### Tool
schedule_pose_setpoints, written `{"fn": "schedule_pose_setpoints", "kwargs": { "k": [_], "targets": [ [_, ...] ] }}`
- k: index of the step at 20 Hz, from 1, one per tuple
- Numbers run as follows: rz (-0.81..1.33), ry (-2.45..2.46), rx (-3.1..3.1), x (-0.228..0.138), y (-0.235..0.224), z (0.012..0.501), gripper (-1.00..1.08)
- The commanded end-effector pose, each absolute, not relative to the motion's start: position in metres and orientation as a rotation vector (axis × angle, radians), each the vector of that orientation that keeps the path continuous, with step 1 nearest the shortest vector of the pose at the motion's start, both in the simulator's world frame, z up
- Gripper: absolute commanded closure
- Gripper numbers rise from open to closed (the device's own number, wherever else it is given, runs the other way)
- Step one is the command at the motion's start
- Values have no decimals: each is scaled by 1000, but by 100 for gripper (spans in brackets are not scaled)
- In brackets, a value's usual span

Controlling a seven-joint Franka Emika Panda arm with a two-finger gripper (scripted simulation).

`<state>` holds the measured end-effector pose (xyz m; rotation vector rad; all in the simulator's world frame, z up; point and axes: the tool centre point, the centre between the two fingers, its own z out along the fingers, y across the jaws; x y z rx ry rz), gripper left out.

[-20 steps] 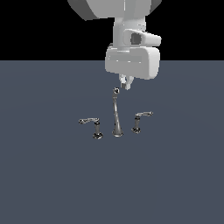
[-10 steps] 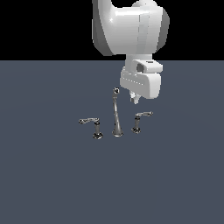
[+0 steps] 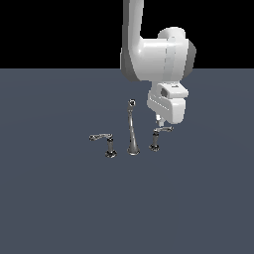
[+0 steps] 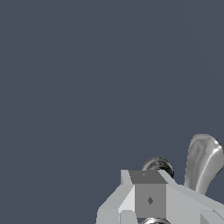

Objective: Turn on the faucet by rotating a designated handle.

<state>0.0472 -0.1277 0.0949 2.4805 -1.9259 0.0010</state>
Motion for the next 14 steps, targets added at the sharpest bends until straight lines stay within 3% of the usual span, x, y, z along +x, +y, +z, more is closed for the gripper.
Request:
{"fn": "schedule_pose_setpoints", "kwargs": {
  "k": [1,14],
  "targets": [
    [1,-1957,2457,51,-134,88,108],
    [0,-1973,2445,53,-137,85,108]
  ]
}}
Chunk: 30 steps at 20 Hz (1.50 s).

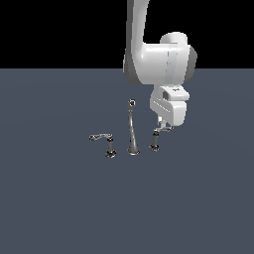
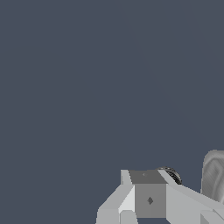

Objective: Turn on the faucet by rotating a designated handle.

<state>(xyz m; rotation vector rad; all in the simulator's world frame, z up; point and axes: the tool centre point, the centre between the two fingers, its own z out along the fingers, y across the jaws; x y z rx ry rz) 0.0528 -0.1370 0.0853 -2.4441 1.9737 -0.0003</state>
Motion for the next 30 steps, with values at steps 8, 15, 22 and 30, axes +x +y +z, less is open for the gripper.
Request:
{"fn": "schedule_pose_setpoints", "kwargs": {
  "k": [8,15,22,30],
  "targets": [
    [0,1973,-2445,33,-150,85,108],
    [-13,1955,-2449,26,-154,86,108],
    [-8,1962,-2448,2,-155,86,108],
    [-2,1970,-2445,-26,-156,85,108]
  ]
}}
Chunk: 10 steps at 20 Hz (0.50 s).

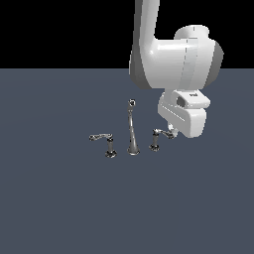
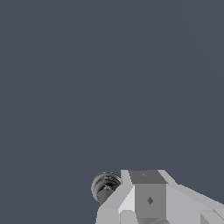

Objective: Turn on the faucet by rotating a designated handle.

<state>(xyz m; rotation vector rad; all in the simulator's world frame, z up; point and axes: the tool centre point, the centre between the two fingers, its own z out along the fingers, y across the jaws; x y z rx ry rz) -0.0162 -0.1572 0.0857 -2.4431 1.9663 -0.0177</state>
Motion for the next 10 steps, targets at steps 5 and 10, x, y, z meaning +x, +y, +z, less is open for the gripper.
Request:
{"fn": "schedule_pose_setpoints", "kwargs": {
  "k": [5,10],
  "targets": [
    [-8,1975,-2441,-31,-156,86,108],
    [-5,1974,-2442,-43,-140,86,108]
  ]
}}
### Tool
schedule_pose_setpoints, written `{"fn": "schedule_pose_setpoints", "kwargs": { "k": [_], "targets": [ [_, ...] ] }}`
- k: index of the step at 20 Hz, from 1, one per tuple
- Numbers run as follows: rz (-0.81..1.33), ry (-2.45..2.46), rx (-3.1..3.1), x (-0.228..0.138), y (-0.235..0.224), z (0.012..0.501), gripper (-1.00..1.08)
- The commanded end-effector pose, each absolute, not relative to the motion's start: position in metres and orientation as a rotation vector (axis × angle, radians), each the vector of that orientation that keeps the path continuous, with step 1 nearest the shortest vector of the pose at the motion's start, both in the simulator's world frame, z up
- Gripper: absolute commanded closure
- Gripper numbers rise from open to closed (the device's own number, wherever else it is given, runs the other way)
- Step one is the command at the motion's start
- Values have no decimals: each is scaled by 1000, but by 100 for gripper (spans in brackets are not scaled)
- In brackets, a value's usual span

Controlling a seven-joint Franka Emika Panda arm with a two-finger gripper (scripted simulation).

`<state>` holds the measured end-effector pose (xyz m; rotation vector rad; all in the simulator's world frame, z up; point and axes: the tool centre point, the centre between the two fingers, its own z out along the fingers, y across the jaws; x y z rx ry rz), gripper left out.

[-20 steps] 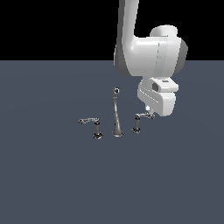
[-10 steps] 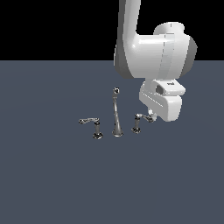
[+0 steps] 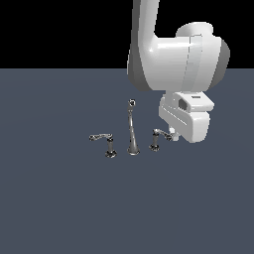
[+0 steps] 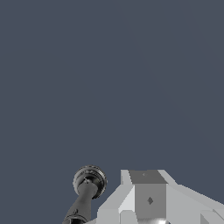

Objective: Turn on the faucet by rotating a designated handle.

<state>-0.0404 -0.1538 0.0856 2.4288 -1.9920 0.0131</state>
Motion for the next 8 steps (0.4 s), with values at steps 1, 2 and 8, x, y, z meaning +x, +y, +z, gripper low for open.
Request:
{"fn": "schedule_pose_setpoints", "kwargs": {
  "k": [1,2,8],
  "targets": [
    [4,-1975,2444,-46,-137,85,108],
    [4,-1975,2444,-49,-134,85,108],
    [1,-1973,2445,-61,-118,85,108]
  ]
}}
